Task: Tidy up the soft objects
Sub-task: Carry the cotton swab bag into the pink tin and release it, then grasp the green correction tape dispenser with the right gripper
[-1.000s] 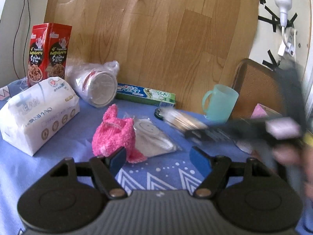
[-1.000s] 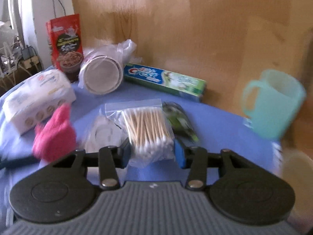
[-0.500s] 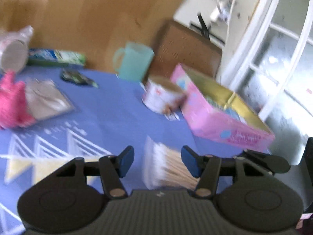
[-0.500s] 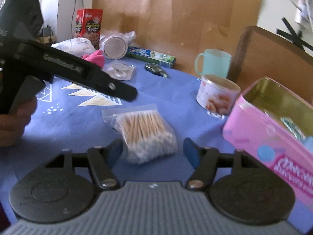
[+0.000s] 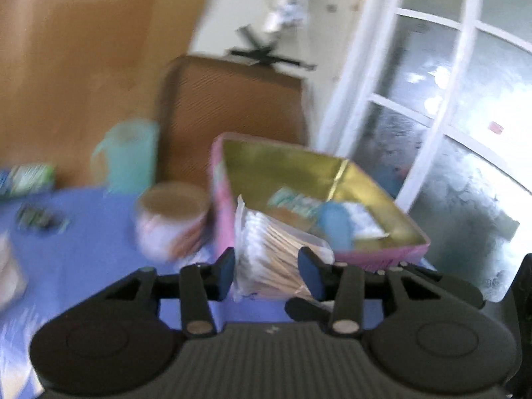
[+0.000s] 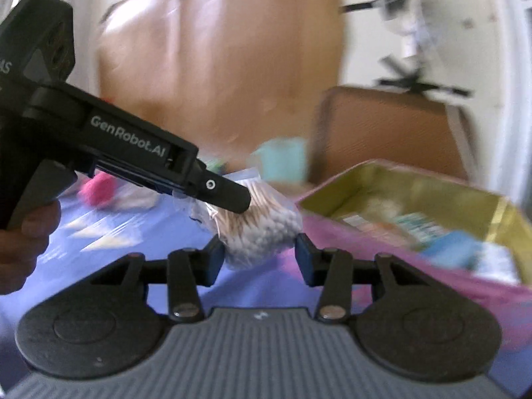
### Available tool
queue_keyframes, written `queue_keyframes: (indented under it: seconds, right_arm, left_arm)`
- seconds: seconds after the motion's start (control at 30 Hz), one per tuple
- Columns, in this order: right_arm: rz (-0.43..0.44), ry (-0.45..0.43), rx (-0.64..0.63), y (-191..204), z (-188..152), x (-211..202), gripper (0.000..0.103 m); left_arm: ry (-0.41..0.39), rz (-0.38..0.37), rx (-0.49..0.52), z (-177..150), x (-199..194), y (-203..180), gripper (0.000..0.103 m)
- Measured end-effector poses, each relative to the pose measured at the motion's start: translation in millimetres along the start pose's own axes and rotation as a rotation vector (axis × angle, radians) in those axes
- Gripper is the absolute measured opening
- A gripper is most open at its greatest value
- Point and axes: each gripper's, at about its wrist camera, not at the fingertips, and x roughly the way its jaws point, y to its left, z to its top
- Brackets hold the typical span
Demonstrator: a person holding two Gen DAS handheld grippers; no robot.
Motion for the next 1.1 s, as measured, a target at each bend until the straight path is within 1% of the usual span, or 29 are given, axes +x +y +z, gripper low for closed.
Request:
queue_keyframes:
  seconds: [0.03,0.07,0.1,0.13,0.17,0.2,0.23,0.27,0.3,0.33,0.4,0.47,0.53,0.63,0.7,0.8,0.87,0.93,0.97,1.0,1.03,1.07,1.1]
  right_arm:
    - [-0.043,-0.006,0.021,-11,4,3,0.049]
    - [-0.083,-0.015,0.037,-21,8,10,0.049]
    - [-0.123,-0.024,0.043,-29,11,18,0.049]
    - [-0.187,-0.032,0.041,-39,14,30,0.050]
    - [-0.258,-0.022,0.025,-48,16,45,0.056]
    - [-0.308,0.005,0.003,-57,15,57,0.061]
    - [-0.355,0.041,-0.011,-65,14,73,0.062]
    - [-0.372,0.064,0.004,-71,12,81,0.062]
    - [-0.363,0.066,0.035,-76,10,79,0.062]
    - [-0.333,0.048,0.077,-81,8,72,0.062]
    - [-0.326,0.018,0.103,-80,3,61,0.064]
    - [-0.333,-0.012,0.115,-78,-2,47,0.064]
    - [-0.297,-0.040,0.155,-77,0,38,0.064]
    - [-0.183,-0.078,0.175,-63,15,33,0.063]
    - [-0.082,-0.081,0.153,-45,29,38,0.062]
    - [0.118,-0.037,0.093,0,49,56,0.061]
    - [0.217,0.019,0.046,33,58,83,0.061]
    - [0.287,0.084,0.008,64,64,117,0.060]
    - [0.304,0.128,-0.005,80,67,142,0.058]
    - [0.304,0.168,-0.008,93,67,163,0.058]
    - [0.298,0.208,-0.003,102,69,188,0.058]
    - [0.291,0.245,0.006,110,70,216,0.058]
    - [0.283,0.271,0.015,115,68,234,0.059]
  left_arm:
    - [-0.018,0.011,0.035,7,10,-11,0.055]
    - [-0.037,0.042,0.065,14,21,-21,0.081]
    - [-0.063,0.086,0.085,17,29,-27,0.093]
    - [-0.085,0.124,0.106,18,36,-32,0.093]
    - [-0.090,0.161,0.127,19,43,-37,0.093]
    - [-0.074,0.193,0.129,18,50,-38,0.091]
    - [-0.060,0.199,0.111,16,52,-37,0.090]
    - [-0.052,0.179,0.083,13,48,-32,0.090]
    - [-0.053,0.160,0.071,9,43,-29,0.090]
    - [-0.060,0.157,0.071,4,34,-24,0.091]
    - [-0.077,0.181,0.074,-8,17,-14,0.092]
    - [-0.067,0.190,0.044,-17,1,2,0.092]
    - [-0.053,0.199,-0.006,-30,-15,24,0.091]
    - [-0.035,0.258,-0.057,-50,-39,56,0.091]
    - [-0.030,0.297,-0.098,-65,-56,81,0.091]
    - [-0.036,0.355,-0.154,-82,-75,119,0.091]
    - [-0.047,0.397,-0.187,-89,-81,139,0.090]
    - [-0.060,0.401,-0.239,-96,-82,155,0.090]
    - [-0.054,0.387,-0.275,-99,-81,161,0.083]
    - [-0.072,0.358,-0.291,-99,-84,165,0.082]
    - [-0.107,0.352,-0.290,-99,-88,166,0.083]
    - [-0.127,0.351,-0.289,-101,-91,167,0.083]
    - [-0.140,0.340,-0.288,-101,-93,168,0.083]
